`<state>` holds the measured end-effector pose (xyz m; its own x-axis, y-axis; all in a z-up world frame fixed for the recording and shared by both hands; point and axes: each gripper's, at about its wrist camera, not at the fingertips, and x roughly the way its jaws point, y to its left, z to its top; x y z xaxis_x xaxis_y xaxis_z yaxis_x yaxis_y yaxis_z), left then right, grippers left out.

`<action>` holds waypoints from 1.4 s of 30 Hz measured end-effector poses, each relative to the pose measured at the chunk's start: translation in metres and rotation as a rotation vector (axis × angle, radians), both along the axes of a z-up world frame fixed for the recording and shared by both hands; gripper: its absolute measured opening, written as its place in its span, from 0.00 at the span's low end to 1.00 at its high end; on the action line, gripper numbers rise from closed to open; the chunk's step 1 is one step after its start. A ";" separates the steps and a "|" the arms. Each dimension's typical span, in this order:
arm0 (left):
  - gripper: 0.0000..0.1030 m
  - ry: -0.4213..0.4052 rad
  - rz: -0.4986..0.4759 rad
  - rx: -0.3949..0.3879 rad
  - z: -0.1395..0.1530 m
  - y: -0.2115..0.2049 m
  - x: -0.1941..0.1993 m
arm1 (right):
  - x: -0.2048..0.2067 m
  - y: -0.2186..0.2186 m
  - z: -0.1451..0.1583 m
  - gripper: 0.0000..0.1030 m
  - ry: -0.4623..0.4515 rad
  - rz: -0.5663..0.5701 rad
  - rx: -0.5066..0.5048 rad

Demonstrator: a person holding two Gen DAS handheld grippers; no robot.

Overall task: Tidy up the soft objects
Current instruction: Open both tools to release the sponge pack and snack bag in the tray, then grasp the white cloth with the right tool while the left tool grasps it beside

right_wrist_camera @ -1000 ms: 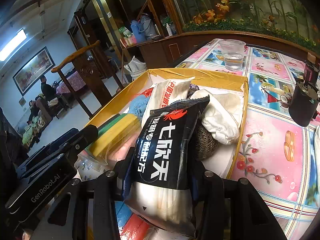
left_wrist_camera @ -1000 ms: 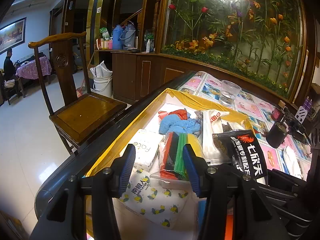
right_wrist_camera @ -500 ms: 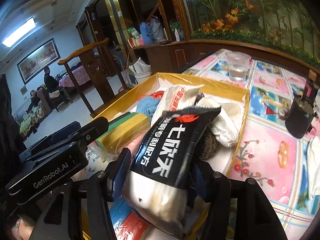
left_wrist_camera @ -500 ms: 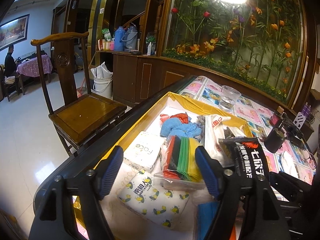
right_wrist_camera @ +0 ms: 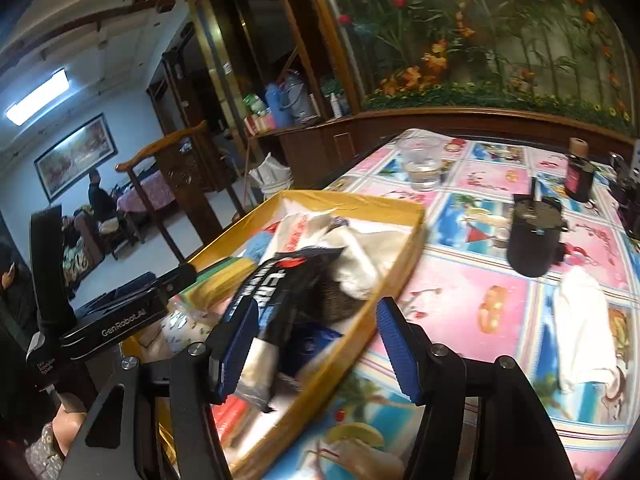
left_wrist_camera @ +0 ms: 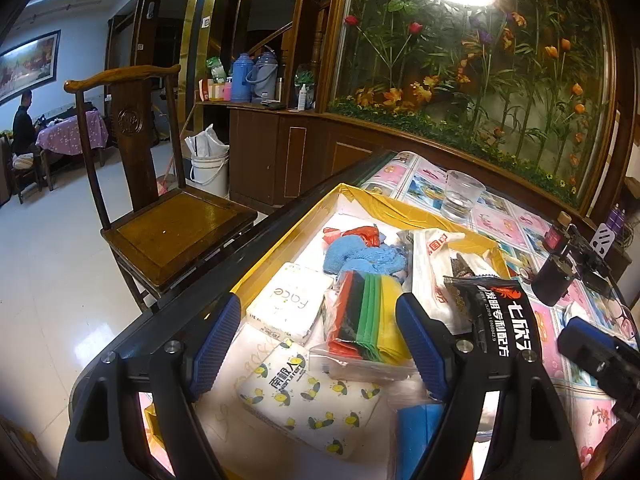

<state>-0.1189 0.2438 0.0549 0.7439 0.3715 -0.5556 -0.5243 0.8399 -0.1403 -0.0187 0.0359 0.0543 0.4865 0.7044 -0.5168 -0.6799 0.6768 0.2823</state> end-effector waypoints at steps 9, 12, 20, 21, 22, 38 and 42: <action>0.77 -0.026 -0.055 -0.045 0.008 -0.008 -0.005 | 0.034 -0.090 0.004 0.70 -0.029 -0.258 -0.057; 0.77 -0.058 -0.106 -0.015 0.026 -0.030 -0.005 | 0.056 -0.124 -0.003 0.76 0.025 -0.347 -0.093; 0.83 0.037 -0.406 -0.019 0.041 -0.106 0.034 | 0.082 -0.156 -0.022 0.76 0.120 -0.375 -0.207; 0.83 0.061 -0.436 -0.033 0.038 -0.114 0.041 | 0.082 -0.151 -0.025 0.77 0.121 -0.367 -0.222; 0.83 0.078 -0.460 -0.046 0.035 -0.121 0.046 | 0.083 -0.148 -0.027 0.77 0.121 -0.356 -0.242; 0.83 0.274 -0.629 -0.257 0.002 -0.185 0.128 | 0.091 -0.139 -0.043 0.07 0.125 -0.285 -0.294; 0.83 0.264 -0.640 -0.344 -0.003 -0.190 0.149 | 0.083 -0.143 -0.031 0.07 0.091 -0.267 -0.240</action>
